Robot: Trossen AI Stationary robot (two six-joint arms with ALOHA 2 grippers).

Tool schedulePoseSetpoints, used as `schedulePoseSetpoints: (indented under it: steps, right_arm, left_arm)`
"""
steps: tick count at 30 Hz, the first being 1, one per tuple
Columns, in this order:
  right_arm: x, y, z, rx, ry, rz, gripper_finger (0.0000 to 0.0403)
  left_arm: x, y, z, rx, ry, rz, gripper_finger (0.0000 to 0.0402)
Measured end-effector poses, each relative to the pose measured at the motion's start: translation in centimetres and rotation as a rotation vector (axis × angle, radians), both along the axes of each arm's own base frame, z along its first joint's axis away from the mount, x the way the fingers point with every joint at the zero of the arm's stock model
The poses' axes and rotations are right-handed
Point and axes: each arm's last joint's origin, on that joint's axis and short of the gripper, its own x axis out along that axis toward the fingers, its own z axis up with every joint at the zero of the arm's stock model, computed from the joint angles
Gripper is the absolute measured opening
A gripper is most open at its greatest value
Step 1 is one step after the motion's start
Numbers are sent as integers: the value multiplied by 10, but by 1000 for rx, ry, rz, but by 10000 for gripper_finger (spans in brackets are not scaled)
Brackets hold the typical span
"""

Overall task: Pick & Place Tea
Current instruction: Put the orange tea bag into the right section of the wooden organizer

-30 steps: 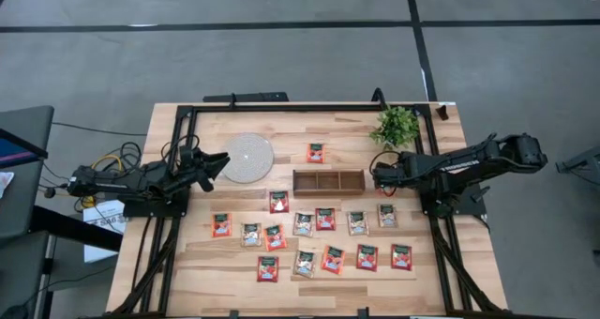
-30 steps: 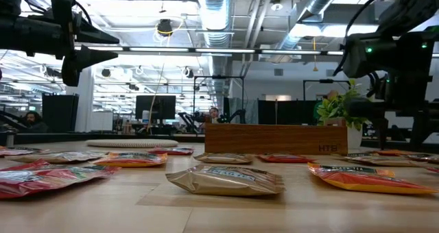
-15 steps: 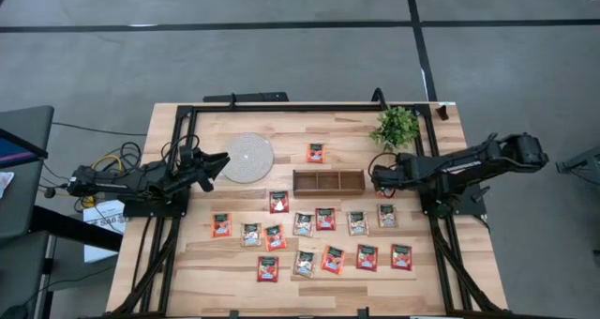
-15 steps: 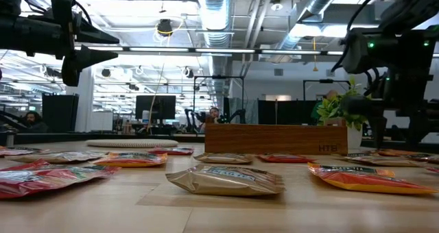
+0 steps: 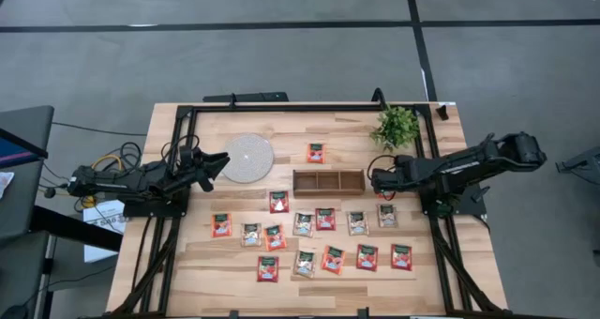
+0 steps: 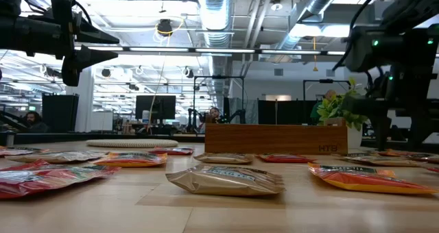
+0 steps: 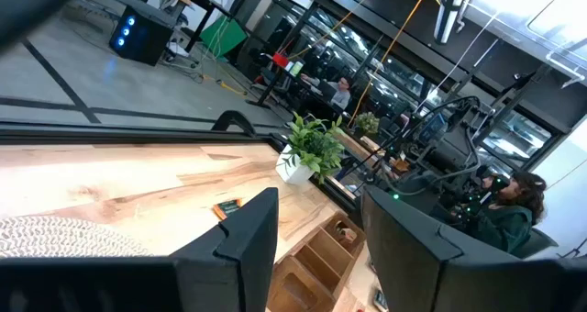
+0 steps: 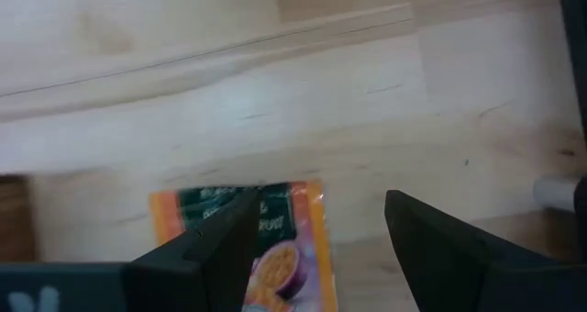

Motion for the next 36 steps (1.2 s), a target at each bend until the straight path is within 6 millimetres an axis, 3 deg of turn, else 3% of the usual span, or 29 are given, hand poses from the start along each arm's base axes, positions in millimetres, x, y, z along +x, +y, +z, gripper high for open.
schedulePoseSetpoints:
  steps: [9, 22, 36]
  right_arm:
    - [14, -5, -15, -45, 61, 34, 219]
    - [13, -3, -15, -30, 79, 40, 133]
    - [12, -3, -15, -29, 92, 44, 67]
  left_arm:
    - [0, 0, 0, -15, -8, -2, 151]
    - [0, -1, 0, -16, -10, -26, 151]
    - [0, -1, 0, -18, -11, -26, 151]
